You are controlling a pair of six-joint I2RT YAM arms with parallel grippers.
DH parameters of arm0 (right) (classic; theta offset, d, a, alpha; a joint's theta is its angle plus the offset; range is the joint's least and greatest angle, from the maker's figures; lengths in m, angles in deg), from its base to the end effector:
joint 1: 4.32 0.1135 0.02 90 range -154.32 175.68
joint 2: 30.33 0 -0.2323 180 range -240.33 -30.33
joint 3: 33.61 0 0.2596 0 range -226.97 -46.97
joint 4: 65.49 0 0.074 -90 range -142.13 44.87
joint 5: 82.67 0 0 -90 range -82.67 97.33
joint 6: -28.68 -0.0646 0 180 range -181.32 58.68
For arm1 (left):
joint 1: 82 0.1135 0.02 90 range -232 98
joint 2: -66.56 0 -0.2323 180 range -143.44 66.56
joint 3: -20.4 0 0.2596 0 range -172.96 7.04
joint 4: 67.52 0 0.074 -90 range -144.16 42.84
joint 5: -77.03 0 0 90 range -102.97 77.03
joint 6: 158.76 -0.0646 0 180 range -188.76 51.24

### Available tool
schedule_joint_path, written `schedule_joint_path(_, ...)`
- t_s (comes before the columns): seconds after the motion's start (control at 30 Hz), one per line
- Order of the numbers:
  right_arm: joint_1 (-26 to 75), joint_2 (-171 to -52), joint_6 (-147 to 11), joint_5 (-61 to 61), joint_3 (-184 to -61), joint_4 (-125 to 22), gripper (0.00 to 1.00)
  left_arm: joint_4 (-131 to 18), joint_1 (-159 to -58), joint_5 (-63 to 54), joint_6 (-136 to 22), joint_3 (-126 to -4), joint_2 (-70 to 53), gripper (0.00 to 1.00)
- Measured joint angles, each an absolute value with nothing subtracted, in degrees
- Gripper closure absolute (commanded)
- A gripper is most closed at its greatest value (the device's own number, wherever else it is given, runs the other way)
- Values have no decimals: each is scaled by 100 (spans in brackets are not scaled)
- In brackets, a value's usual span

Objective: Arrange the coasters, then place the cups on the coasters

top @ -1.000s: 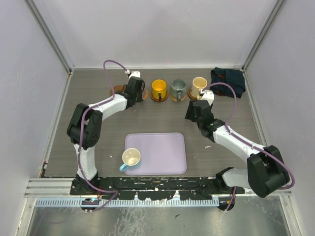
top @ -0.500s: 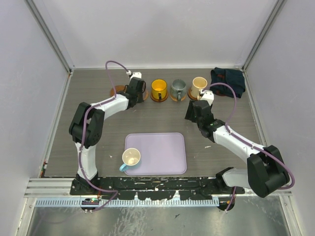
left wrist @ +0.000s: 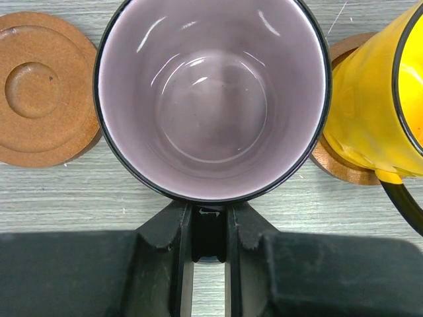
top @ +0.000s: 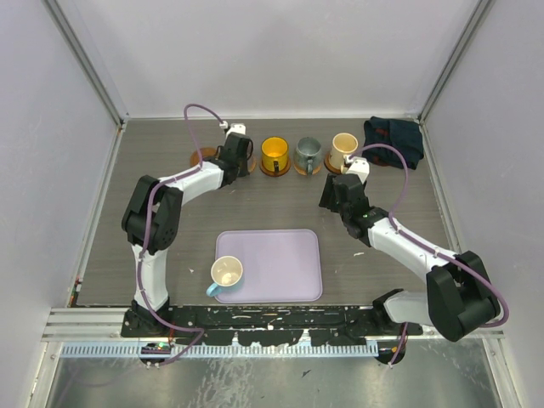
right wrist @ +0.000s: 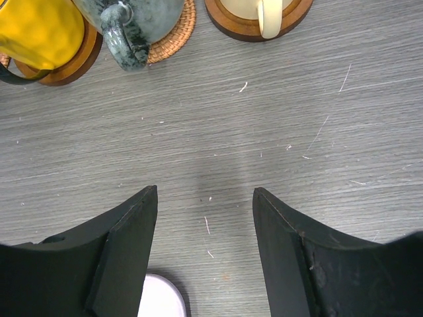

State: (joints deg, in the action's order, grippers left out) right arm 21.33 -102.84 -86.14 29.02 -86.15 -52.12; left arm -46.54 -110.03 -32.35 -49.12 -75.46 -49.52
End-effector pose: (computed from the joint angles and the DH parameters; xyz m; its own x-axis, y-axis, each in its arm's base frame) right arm 0.2863 0.1110 0.1727 -0.5017 0.1918 -0.8435 0.0955 0.9814 0.1663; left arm 0.4225 -0.2007 0.1435 -0.6225 -0.0278 -0.7821 0.0145 0.9988 -0.0470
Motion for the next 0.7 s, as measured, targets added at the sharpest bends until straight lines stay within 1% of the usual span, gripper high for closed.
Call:
schedule_joint_path(0.43,2133,-10286,-8699,2859,-8563,-5231,36,-4652,-11005,-3274,-4912,-7546,-4952,95)
schedule_joint_path(0.63,2133,-10286,-8704,2830,-8563,-5240,36,-4652,-11007,-3311,-4912,-7546,-4949,93)
schedule_joint_path(0.7,2133,-10288,-8708,2815,-8563,-5240,36,-4650,-11007,-3344,-4912,-7546,-4949,90)
